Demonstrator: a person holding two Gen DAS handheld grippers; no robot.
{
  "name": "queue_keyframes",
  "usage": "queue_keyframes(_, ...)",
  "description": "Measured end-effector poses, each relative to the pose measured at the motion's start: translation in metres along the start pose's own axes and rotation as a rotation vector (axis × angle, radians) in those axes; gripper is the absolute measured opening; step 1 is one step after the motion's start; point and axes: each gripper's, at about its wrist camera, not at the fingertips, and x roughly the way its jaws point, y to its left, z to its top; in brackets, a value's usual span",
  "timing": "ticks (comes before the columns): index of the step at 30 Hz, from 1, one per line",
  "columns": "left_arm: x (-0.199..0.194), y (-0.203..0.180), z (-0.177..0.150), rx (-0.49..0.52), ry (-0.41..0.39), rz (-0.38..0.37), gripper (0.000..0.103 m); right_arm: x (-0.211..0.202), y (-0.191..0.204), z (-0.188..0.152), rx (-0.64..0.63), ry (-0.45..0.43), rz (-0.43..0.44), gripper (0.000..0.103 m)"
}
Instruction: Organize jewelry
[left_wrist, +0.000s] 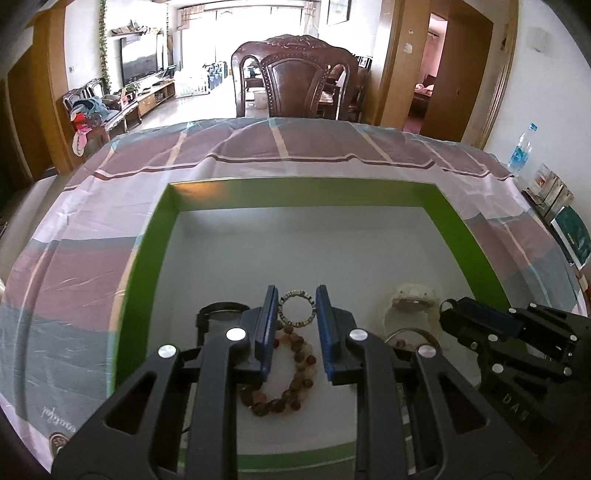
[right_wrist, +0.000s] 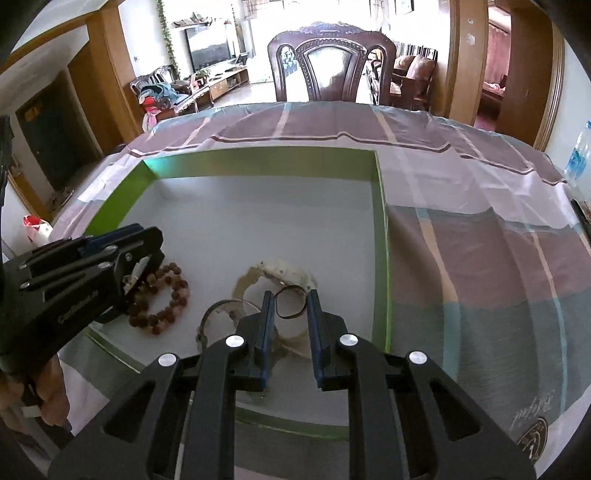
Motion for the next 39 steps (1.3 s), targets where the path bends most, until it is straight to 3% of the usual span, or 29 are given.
queue_keyframes(1, 0.001, -0.001, 0.001, -0.001, -0.008, -0.003, 0.023, -0.002, 0.0, 0.0, -0.004, -0.007, -0.004, 0.018)
queue_keyframes(3, 0.0, -0.001, 0.001, -0.011, -0.037, -0.006, 0.049, -0.005, -0.001, -0.001, 0.001, -0.028, -0.001, 0.024)
queue_keyframes(4, -0.003, 0.001, 0.001, -0.023, -0.058, -0.005, 0.06, -0.007, -0.001, -0.001, 0.007, -0.036, 0.001, 0.033)
queue_keyframes(5, -0.008, 0.002, 0.0, -0.035, -0.077, -0.006, 0.06, -0.011, -0.002, -0.001, 0.014, -0.046, 0.006, 0.04)
queue_keyframes(9, -0.028, 0.006, 0.003, -0.053, -0.105, -0.004, 0.062, -0.035, 0.0, -0.001, 0.009, -0.086, 0.01, 0.044)
queue_keyframes(11, -0.045, 0.008, 0.001, -0.058, -0.124, 0.029, 0.068, -0.051, 0.002, -0.003, 0.003, -0.108, 0.001, 0.058)
queue_keyframes(15, -0.081, 0.006, -0.011, -0.034, -0.162, 0.108, 0.074, -0.085, 0.007, -0.013, -0.026, -0.136, -0.034, 0.074)
queue_keyframes(18, -0.115, -0.001, -0.037, 0.006, -0.249, 0.127, 0.087, -0.109, 0.012, -0.027, -0.025, -0.159, -0.068, 0.087)
queue_keyframes(24, -0.142, -0.021, -0.079, 0.101, -0.305, 0.157, 0.097, -0.13, 0.024, -0.067, 0.036, -0.24, -0.09, 0.094)
queue_keyframes(26, -0.147, -0.022, -0.093, 0.119, -0.33, 0.207, 0.099, -0.13, 0.026, -0.078, 0.045, -0.265, -0.103, 0.099)
queue_keyframes(30, -0.143, -0.009, -0.117, 0.076, -0.328, 0.206, 0.099, -0.129, 0.035, -0.096, -0.012, -0.29, -0.132, 0.1)
queue_keyframes(34, -0.135, -0.002, -0.12, 0.052, -0.281, 0.186, 0.099, -0.12, 0.042, -0.102, -0.035, -0.302, -0.173, 0.1)
queue_keyframes(39, -0.145, -0.004, -0.122, 0.062, -0.332, 0.166, 0.099, -0.119, 0.041, -0.103, -0.032, -0.3, -0.157, 0.1)
